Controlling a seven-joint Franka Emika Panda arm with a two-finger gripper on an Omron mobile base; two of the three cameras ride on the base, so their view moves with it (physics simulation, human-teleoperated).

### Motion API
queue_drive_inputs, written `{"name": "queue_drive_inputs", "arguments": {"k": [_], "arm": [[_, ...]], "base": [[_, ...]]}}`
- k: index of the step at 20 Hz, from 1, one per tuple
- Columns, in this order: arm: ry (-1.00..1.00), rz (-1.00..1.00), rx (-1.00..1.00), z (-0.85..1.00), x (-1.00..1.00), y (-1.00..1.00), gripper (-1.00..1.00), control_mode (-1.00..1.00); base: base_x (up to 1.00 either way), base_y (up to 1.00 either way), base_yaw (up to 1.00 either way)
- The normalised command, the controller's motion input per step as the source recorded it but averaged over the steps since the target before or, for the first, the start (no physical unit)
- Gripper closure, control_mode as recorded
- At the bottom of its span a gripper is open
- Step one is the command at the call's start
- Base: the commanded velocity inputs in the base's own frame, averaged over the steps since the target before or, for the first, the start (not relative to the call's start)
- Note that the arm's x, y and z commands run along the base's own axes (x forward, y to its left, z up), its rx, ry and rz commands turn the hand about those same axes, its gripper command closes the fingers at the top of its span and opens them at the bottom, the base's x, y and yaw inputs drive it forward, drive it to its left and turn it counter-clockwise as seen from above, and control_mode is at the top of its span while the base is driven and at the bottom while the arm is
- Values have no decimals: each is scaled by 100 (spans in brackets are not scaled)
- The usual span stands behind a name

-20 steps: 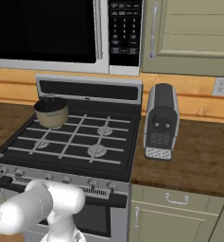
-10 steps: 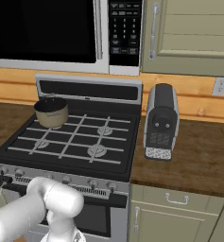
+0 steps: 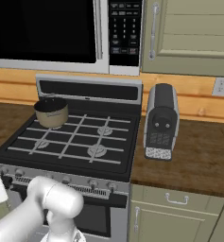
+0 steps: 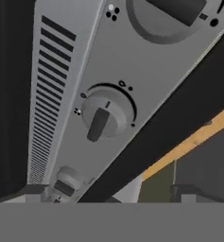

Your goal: Turn off the rear left burner of the stove.

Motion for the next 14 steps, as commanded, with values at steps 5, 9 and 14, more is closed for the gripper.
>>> {"name": "queue_drive_inputs", "arguments": {"k": [5, 9, 14], "arm": [[-2, 1, 1, -3, 34, -5, -100, -100], [-3, 2, 2, -17, 32, 0, -100, -100], [-7, 8, 9, -36, 7, 0, -100, -100]], "base": [[0, 0, 0], [0, 0, 0], [0, 0, 0]]}}
